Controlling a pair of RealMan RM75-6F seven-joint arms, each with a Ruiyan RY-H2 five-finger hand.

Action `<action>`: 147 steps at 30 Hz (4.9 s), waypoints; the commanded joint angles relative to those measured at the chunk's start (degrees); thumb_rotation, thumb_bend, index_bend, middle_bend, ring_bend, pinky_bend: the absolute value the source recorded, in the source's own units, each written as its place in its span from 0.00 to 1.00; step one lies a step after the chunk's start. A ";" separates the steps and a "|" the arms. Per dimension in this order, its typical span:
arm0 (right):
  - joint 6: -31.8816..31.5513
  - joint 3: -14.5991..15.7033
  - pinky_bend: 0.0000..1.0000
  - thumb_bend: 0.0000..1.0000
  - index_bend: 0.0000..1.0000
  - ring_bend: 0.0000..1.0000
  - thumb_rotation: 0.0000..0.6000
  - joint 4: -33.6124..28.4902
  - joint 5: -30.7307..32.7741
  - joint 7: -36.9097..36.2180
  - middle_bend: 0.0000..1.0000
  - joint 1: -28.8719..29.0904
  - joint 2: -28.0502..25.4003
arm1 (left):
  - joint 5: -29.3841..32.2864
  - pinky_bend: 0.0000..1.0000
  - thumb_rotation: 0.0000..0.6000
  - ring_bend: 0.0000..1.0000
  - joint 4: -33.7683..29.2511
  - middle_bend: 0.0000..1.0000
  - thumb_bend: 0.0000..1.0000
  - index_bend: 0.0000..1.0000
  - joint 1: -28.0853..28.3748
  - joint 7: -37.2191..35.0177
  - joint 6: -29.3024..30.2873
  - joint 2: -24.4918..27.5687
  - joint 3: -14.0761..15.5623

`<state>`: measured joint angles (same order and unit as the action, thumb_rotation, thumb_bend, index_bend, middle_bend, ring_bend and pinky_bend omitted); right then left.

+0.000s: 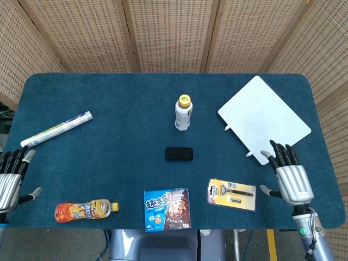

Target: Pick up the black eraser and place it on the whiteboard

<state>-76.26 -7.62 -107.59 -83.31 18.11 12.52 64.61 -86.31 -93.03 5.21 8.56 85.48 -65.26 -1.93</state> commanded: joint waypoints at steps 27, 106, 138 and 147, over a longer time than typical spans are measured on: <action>3.74 -10.81 0.00 0.02 0.27 0.00 1.00 -8.38 42.56 32.86 0.00 22.72 20.32 | -0.21 0.00 1.00 0.00 1.76 0.00 0.18 0.00 0.40 -1.27 -0.41 -0.90 -0.04; 12.16 -13.41 0.00 0.05 0.30 0.00 1.00 30.50 57.71 28.41 0.00 43.30 44.57 | 5.26 0.00 1.00 0.00 5.44 0.00 0.18 0.00 2.06 -3.44 -5.27 -1.96 -1.25; 11.97 -13.89 0.00 0.23 0.42 0.00 1.00 33.05 56.58 28.92 0.00 44.19 46.62 | 4.99 0.00 1.00 0.00 5.18 0.00 0.18 0.00 2.53 -2.67 -6.03 -2.29 -0.65; 11.70 -13.74 0.00 0.23 0.42 0.00 1.00 32.28 56.80 29.48 0.00 43.85 46.26 | 4.60 0.00 1.00 0.00 4.91 0.00 0.18 0.00 2.49 -2.85 -5.83 -2.14 -0.47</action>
<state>-64.54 -21.38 -75.29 -26.50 47.57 56.38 110.87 -81.70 -88.11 7.70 5.72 79.65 -67.41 -2.40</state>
